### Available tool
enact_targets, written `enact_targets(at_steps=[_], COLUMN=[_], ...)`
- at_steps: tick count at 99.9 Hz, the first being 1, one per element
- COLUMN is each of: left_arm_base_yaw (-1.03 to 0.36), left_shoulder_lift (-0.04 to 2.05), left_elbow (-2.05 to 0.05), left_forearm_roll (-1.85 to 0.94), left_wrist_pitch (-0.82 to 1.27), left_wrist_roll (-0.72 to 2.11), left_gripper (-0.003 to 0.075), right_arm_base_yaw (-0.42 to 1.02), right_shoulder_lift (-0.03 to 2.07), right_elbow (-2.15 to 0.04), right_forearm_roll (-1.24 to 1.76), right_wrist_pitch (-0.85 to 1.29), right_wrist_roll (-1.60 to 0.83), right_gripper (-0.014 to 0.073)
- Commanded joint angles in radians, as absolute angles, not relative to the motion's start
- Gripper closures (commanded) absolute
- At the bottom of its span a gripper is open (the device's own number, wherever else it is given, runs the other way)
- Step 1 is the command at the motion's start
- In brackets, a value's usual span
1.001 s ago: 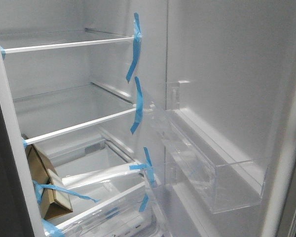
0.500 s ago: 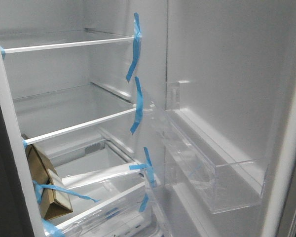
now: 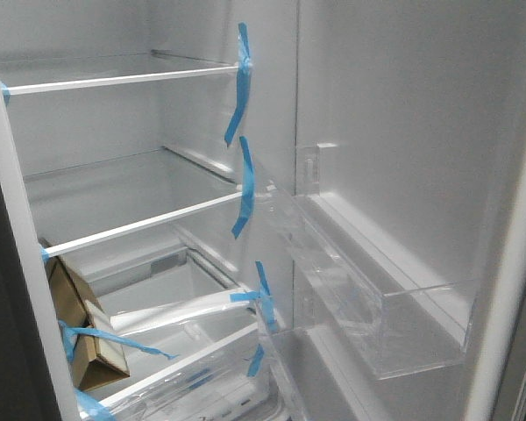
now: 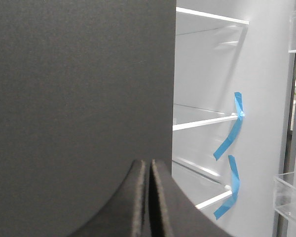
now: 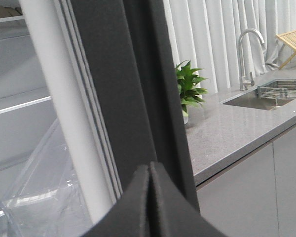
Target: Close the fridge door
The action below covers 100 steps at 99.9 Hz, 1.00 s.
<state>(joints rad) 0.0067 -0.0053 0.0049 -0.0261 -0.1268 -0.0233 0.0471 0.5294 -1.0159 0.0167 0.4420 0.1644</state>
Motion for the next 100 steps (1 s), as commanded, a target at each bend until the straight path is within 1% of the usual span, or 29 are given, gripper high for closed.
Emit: enact_targets(at_steps=[1, 13, 29, 36, 48, 60, 87, 100], left_arm_base_yaw=[0.004, 0.004, 0.004, 0.004, 0.004, 0.004, 0.004, 0.004], left_shoulder_lift=[-0.015, -0.015, -0.015, -0.015, -0.015, -0.015, -0.015, -0.015], left_elbow=[0.040, 0.040, 0.040, 0.040, 0.040, 0.040, 0.040, 0.040], left_forearm_roll=[-0.030, -0.030, -0.030, -0.030, -0.030, -0.030, -0.030, -0.030], left_wrist_pitch=[-0.200, -0.200, -0.200, -0.200, -0.200, -0.200, -0.200, -0.200], left_wrist_roll=[-0.025, -0.025, -0.025, -0.025, -0.025, -0.025, -0.025, -0.025], left_gripper=[0.0740, 0.0740, 0.0740, 0.0740, 0.0740, 0.0740, 0.0740, 0.0740], right_arm_base_yaw=[0.040, 0.037, -0.011, -0.067, -0.230, -0.320, -0.336, -0.379], right_shoulder_lift=[0.545, 0.545, 0.549, 0.565, 0.586, 0.596, 0.693, 0.760], right_elbow=[-1.045, -1.045, -1.045, -1.045, -1.045, -1.045, -1.045, -1.045], right_forearm_roll=[-0.030, -0.134, -0.168, -0.159, -0.089, -0.045, 0.095, 0.254], right_wrist_pitch=[0.366, 0.366, 0.382, 0.382, 0.395, 0.395, 0.305, 0.236], right_wrist_roll=[0.184, 0.276, 0.294, 0.294, 0.292, 0.290, 0.290, 0.294], right_gripper=[0.0666, 0.0666, 0.0666, 0.0666, 0.0666, 0.0666, 0.0666, 0.0666])
